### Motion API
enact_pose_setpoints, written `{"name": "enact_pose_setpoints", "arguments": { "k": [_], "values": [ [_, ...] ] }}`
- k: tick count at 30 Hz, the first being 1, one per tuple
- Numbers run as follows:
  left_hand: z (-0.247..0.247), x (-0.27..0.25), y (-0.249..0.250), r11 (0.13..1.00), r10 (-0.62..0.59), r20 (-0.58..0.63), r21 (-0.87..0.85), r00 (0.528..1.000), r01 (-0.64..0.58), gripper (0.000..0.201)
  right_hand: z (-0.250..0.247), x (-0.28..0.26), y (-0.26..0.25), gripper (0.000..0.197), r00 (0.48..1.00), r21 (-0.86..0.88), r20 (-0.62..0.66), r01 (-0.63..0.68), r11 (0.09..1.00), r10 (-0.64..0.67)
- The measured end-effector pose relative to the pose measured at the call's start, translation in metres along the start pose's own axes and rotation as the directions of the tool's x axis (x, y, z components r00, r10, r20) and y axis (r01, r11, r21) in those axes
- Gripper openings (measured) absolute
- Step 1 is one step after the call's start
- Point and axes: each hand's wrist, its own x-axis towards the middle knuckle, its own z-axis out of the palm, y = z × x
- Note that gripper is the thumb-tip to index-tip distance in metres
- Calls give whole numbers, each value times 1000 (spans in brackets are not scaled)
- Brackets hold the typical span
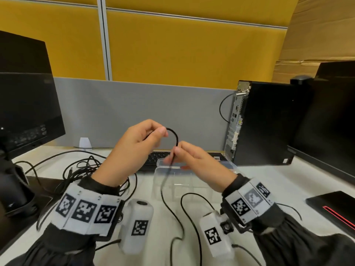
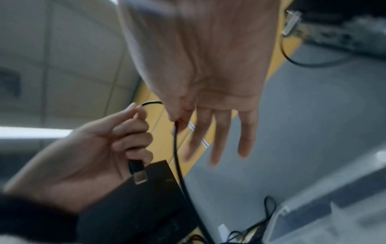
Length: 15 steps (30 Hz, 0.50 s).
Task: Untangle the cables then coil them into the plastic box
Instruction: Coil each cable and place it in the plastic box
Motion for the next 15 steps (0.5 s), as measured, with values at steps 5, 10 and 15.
{"name": "enact_pose_setpoints", "arguments": {
  "k": [5,10,15],
  "values": [
    [-14,-4,10,895,-101,242,-402,965,194,34,-1,-1,-6,21,985,436,-161,132,890,-67],
    [-3,-7,24,599,70,181,-794,981,103,31,31,-3,-6,21,913,109,-355,254,961,-201],
    [-17,0,7,867,106,-218,-457,970,-198,36,58,-35,1,22,968,-393,149,247,886,-204]
  ]
}}
